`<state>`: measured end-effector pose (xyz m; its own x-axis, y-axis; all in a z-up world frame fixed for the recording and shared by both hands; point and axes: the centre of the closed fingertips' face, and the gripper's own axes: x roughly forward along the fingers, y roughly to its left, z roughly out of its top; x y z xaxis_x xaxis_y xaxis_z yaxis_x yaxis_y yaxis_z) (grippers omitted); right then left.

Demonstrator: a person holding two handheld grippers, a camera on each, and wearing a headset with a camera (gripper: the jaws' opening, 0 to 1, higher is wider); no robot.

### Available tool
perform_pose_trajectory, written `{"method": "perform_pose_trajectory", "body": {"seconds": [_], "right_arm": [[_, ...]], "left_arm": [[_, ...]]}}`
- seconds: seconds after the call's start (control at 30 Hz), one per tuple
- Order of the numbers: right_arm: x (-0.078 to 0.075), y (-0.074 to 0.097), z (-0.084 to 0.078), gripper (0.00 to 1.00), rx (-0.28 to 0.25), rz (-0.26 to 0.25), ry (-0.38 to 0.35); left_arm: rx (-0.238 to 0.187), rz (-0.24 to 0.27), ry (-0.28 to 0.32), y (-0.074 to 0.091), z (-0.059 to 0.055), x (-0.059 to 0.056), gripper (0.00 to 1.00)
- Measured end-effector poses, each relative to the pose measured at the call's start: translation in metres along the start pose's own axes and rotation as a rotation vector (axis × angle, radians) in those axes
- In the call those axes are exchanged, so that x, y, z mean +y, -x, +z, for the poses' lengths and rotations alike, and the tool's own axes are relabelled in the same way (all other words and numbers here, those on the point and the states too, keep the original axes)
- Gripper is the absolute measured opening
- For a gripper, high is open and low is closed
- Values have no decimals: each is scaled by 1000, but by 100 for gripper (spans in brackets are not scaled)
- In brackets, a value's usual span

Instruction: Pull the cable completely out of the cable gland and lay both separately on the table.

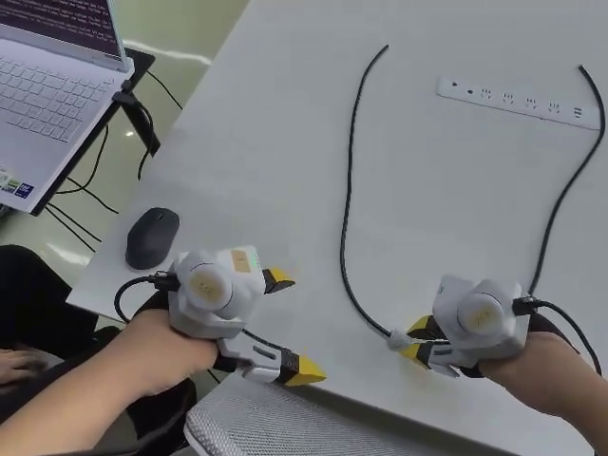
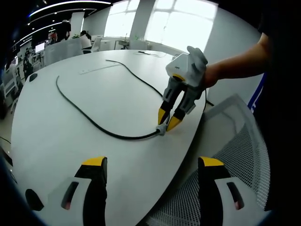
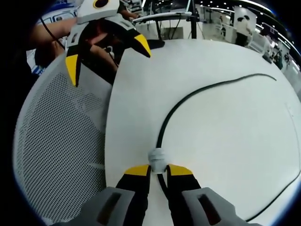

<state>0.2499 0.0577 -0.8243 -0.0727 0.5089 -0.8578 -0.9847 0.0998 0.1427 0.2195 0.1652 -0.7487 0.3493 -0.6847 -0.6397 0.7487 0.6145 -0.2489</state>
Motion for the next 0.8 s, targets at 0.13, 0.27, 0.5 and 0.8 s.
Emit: {"method": "perform_pose_trajectory", "body": {"seconds": [0.13, 0.27, 0.5, 0.8], "right_arm": [[0, 0, 0, 9, 4, -4, -5], [1, 1, -1, 8, 11, -6, -27], [7, 12, -1, 8, 9, 22, -54], [13, 36, 0, 8, -23, 32, -79]], "left_arm": [[1, -2, -3, 1, 0, 0, 79], [-2, -2, -1, 1, 1, -1, 78], [-8, -9, -3, 0, 7, -10, 77], [-31, -22, -32, -6, 30, -22, 75]]}}
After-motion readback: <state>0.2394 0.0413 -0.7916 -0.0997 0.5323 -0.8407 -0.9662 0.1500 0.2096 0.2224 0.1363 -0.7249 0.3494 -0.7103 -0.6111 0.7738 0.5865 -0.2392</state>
